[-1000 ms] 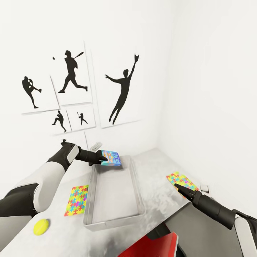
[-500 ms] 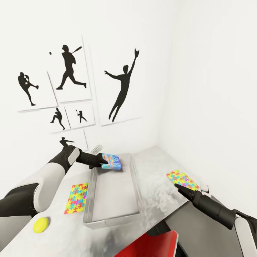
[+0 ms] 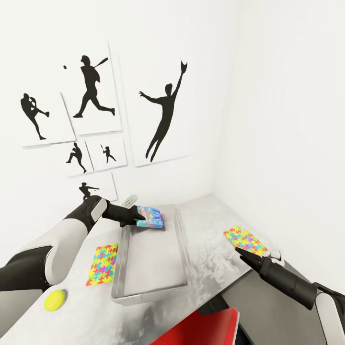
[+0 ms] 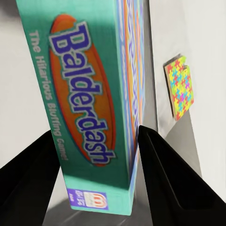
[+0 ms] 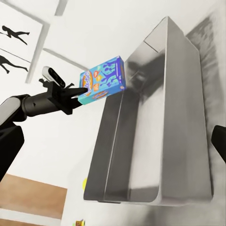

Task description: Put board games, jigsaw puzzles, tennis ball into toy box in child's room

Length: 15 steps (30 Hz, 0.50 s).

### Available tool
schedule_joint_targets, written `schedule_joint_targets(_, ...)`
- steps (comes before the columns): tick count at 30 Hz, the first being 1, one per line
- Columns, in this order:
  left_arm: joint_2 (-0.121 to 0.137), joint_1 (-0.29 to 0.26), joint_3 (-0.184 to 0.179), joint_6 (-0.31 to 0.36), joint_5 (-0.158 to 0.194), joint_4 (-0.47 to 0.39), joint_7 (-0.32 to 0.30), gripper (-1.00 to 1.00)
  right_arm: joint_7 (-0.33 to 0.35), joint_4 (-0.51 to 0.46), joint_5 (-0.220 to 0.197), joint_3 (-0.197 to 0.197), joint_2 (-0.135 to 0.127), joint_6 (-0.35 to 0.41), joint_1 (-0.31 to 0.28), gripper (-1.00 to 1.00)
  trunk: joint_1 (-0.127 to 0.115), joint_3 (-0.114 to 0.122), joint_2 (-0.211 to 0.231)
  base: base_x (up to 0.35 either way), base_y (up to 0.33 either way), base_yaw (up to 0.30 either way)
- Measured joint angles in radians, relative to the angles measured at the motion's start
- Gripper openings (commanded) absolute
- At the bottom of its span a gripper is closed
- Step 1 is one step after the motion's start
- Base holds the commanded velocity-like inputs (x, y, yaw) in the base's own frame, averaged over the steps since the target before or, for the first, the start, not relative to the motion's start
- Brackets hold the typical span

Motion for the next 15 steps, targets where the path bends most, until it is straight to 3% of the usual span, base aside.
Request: schedule_joint_targets(15, 0.0, 0.0, 0.0, 0.0, 0.0, 0.002, -0.002, -1.0, -0.001, 0.002, 0.0, 0.0, 0.001, 0.0, 0.0, 1.0, 0.0, 0.0, 0.0, 0.0, 0.0, 0.0)
